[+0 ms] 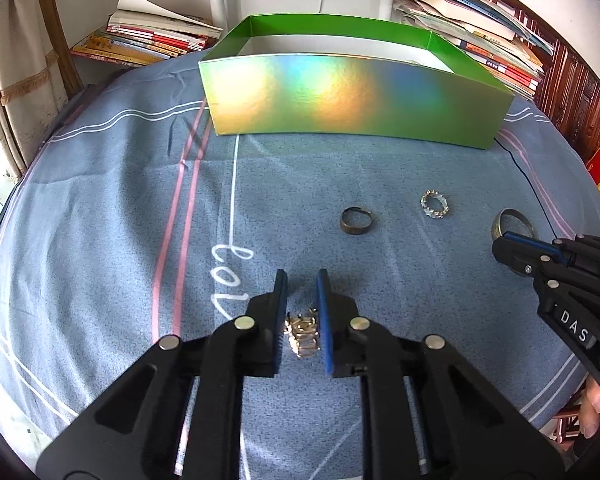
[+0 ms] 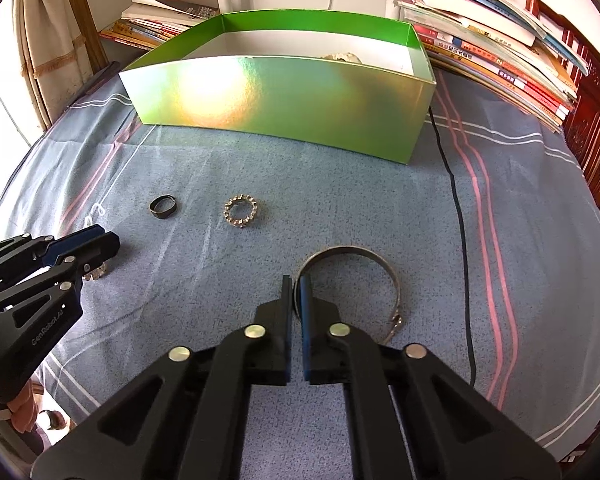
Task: Organize jewelry
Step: 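Hold the gold charm in left tool while right tool keeps gripping the bangle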
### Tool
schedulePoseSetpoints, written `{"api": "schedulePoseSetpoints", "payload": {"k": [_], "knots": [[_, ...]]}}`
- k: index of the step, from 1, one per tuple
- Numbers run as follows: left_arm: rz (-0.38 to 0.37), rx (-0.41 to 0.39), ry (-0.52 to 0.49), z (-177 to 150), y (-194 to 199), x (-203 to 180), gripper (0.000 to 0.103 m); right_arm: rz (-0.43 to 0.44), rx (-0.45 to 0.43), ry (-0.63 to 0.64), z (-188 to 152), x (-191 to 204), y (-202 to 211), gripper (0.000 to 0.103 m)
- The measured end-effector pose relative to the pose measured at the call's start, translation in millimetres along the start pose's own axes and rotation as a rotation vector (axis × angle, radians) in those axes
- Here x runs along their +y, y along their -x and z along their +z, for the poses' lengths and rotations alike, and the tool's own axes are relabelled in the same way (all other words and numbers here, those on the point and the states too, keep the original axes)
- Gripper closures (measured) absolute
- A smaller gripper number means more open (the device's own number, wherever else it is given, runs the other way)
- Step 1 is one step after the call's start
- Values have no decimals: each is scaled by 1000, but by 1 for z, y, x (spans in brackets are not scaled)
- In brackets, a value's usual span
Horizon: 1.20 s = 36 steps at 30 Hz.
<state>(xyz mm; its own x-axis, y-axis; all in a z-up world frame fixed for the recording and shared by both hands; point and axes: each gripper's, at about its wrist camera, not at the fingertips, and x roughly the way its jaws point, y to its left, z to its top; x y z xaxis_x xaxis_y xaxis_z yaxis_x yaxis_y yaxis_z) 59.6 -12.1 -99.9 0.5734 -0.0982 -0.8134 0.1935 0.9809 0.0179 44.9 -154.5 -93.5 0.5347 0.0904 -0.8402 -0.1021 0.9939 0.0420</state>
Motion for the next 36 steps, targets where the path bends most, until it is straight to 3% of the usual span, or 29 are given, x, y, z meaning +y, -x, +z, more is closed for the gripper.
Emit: {"api": "schedulePoseSetpoints", "payload": {"k": [17, 28, 36], "knots": [[10, 1, -1, -1, 0, 1, 88, -5, 9, 14, -2, 1, 2, 99], [24, 3, -3, -4, 3, 5, 72, -13, 11, 1, -4, 0, 3, 95], [23, 0, -1, -6, 4, 4, 67, -23, 2, 3, -3, 1, 1, 94]]}}
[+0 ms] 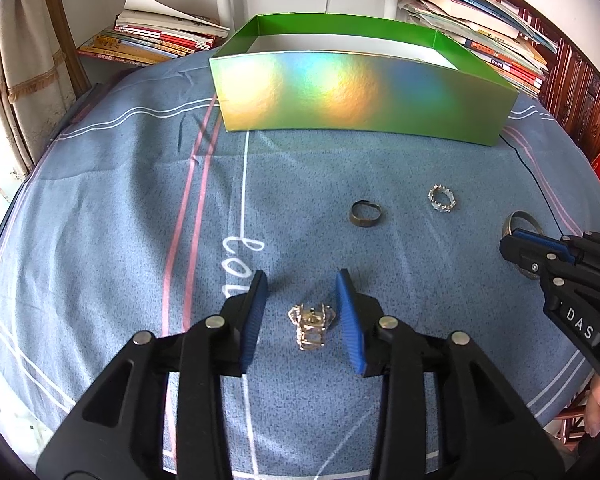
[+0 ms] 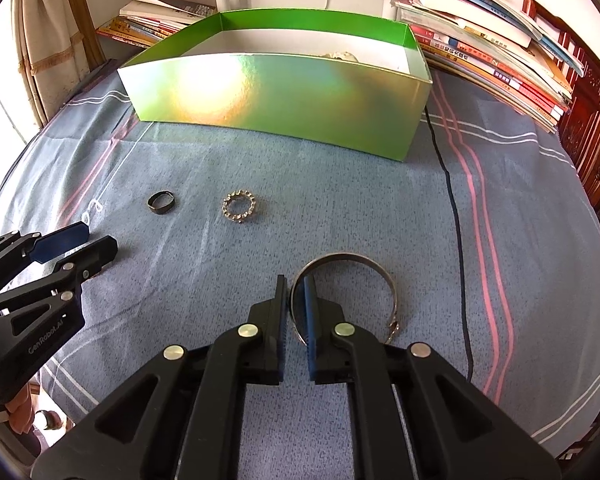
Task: Organize jewelry
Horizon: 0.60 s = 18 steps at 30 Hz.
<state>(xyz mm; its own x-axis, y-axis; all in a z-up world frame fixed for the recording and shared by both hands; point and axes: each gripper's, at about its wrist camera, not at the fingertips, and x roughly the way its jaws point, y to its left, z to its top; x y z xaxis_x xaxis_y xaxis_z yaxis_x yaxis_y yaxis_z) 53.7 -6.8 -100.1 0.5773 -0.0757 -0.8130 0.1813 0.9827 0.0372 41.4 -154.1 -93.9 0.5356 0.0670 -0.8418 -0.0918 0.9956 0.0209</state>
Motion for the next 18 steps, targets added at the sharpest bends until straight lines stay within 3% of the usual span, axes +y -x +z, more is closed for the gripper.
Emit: {"api": "schedulePoseSetpoints", "payload": {"k": [5, 9, 12, 18], "knots": [[-2, 0, 0, 0, 1, 0, 67, 1, -3, -7, 1, 0, -1, 93], [-1, 0, 1, 0, 1, -1, 67, -6, -11, -7, 1, 0, -1, 73], [-6, -1, 1, 0, 1, -1, 62, -10, -17, 3, 1, 4, -2, 68], [-7, -1, 4, -1, 1, -1, 61, -12, -31, -7, 3, 4, -4, 66]]}}
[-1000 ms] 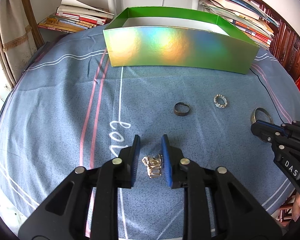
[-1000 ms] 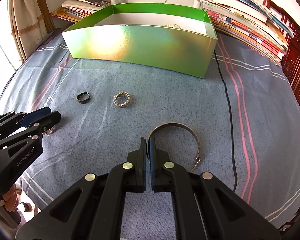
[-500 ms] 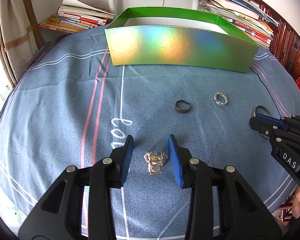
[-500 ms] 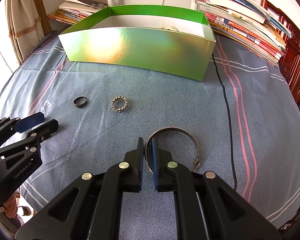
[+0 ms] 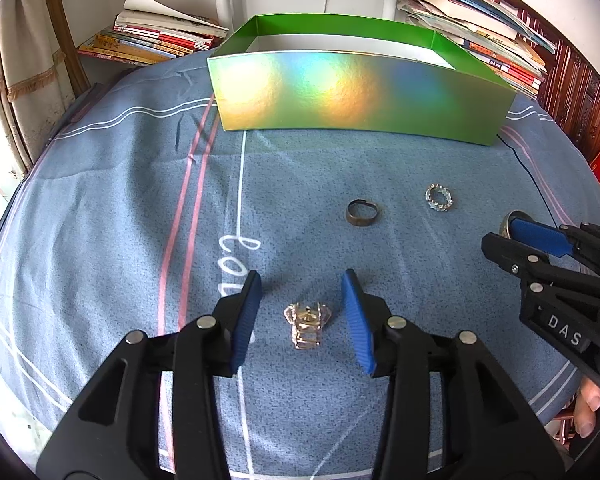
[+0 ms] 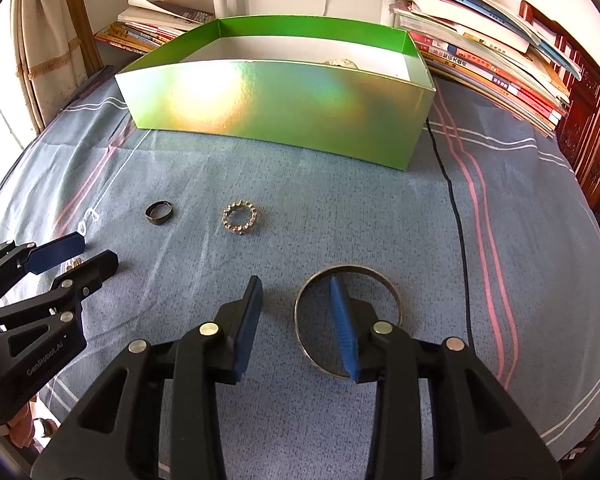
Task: Organize jewelry
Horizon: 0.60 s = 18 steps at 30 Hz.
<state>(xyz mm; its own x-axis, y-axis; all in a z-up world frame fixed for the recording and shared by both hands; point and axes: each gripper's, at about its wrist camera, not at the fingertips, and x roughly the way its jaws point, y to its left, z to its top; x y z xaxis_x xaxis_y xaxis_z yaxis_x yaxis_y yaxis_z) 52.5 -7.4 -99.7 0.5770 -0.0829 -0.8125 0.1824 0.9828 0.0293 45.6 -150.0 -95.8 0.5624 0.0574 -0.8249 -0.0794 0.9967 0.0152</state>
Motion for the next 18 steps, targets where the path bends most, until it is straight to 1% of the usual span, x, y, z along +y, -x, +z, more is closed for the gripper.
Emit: {"api": "schedulePoseSetpoints", "payload": {"k": [3, 4, 5, 7, 9, 10, 11, 15, 16, 18], "knots": [[0, -1, -1, 0, 0, 0, 61, -1, -5, -1, 1, 0, 0, 68], [-2, -1, 2, 0, 0, -1, 62, 0, -7, -1, 1, 0, -1, 69], [-11, -1, 8, 0, 0, 0, 64, 1, -9, 1, 1, 0, 0, 73], [-13, -4, 9, 1, 1, -1, 77, 4, -10, 4, 1, 0, 0, 81], [-21, -4, 6, 1, 1, -2, 84, 13, -8, 11, 1, 1, 1, 95], [-20, -4, 4, 1, 1, -3, 84, 18, -7, 16, 0, 2, 1, 97], [-17, -5, 1, 1, 1, -3, 84, 22, -7, 21, 0, 3, 1, 98], [-14, -5, 2, 1, 1, -4, 85, 29, -2, 30, -2, 5, 3, 99], [-10, -6, 2, 1, 2, -4, 89, 35, 2, 28, -2, 5, 4, 99], [-5, -10, 4, 2, 4, -3, 89, 38, -9, 23, -2, 4, 9, 99]]}}
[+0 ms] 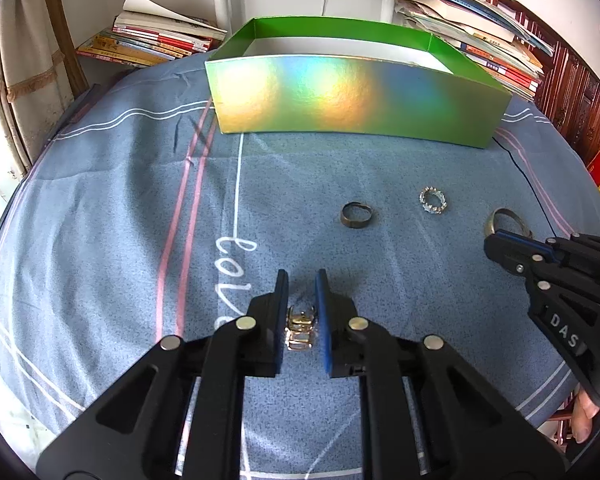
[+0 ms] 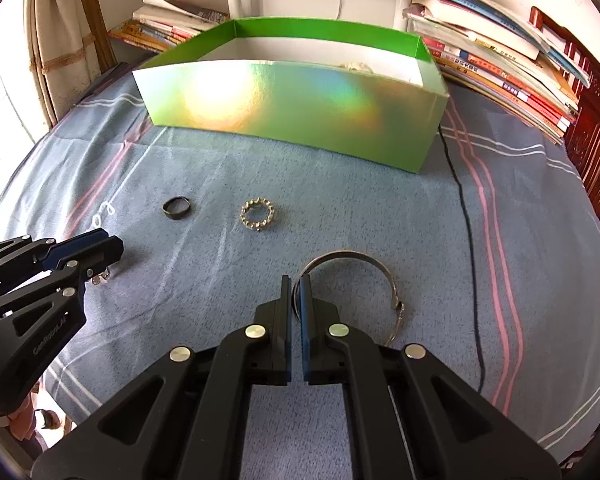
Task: Organize jewelry
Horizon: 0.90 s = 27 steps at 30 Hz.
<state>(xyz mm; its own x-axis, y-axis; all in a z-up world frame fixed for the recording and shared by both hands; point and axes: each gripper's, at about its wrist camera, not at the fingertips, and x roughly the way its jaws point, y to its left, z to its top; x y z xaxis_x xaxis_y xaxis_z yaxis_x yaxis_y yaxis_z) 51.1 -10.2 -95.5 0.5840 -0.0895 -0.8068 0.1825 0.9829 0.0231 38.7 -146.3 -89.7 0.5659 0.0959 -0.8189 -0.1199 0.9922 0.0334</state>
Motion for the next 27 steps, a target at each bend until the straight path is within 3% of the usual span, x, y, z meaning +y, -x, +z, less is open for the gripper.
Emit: {"api": "schedulePoseSetpoints", "payload": {"k": [4, 10, 18, 22, 27], "knots": [[6, -10, 2, 2, 4, 1, 89, -9, -33, 3, 3, 0, 11, 99], [6, -15, 5, 1, 6, 3, 89, 2, 18, -15, -3, -3, -2, 99], [11, -6, 28, 1, 4, 12, 89, 1, 12, -14, -3, -2, 0, 99], [6, -38, 24, 13, 15, 17, 89, -10, -58, 1, 11, -4, 18, 99], [10, -138, -16, 56, 42, 19, 89, -18, -174, 13, 54, -12, 48, 99]]}}
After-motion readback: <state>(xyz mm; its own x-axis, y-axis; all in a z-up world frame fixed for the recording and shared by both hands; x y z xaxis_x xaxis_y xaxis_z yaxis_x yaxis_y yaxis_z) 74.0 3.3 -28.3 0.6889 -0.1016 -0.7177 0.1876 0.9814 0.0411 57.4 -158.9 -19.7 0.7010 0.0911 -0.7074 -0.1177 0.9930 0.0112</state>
